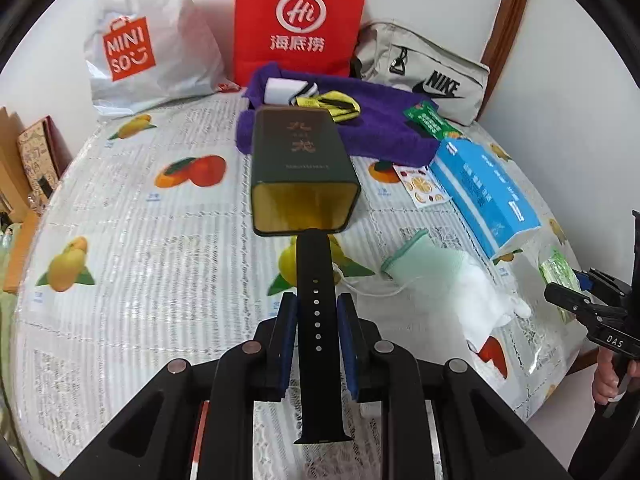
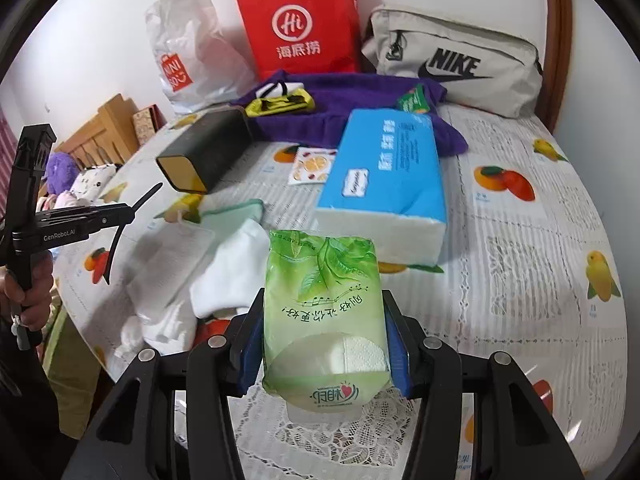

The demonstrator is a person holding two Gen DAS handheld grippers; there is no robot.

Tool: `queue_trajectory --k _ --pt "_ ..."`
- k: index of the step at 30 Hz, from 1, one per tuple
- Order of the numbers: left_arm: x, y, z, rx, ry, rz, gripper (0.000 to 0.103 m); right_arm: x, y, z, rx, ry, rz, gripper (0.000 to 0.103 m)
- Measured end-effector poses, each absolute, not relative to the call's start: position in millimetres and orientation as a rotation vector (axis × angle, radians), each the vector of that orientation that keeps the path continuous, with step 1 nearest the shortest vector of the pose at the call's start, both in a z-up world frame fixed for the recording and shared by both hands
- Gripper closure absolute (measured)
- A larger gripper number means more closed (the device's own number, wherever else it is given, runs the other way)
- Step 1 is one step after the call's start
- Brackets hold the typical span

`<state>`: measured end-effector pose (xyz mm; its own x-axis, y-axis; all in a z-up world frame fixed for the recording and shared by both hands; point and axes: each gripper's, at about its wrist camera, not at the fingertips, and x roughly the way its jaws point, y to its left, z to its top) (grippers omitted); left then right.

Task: Organize soft objects
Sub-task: 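Lift the green tissue pack with the right gripper while the left holds the black strap, then carry the black strap and green tissue pack toward the purple towel with both grippers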

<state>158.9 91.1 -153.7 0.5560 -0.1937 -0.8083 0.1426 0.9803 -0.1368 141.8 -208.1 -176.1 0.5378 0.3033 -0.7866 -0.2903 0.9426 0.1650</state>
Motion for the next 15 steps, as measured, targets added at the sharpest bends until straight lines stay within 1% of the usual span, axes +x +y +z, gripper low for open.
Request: queue_trajectory --k 7,15 --pt "158 96 -131 -0.073 0.924 -0.177 0.083 143 -205 -152 -0.002 0.900 0.397 0.052" --pt "173 98 -113 -0.081 0.903 -0.172 0.083 163 -206 -132 -0.008 0.880 0.395 0.052"
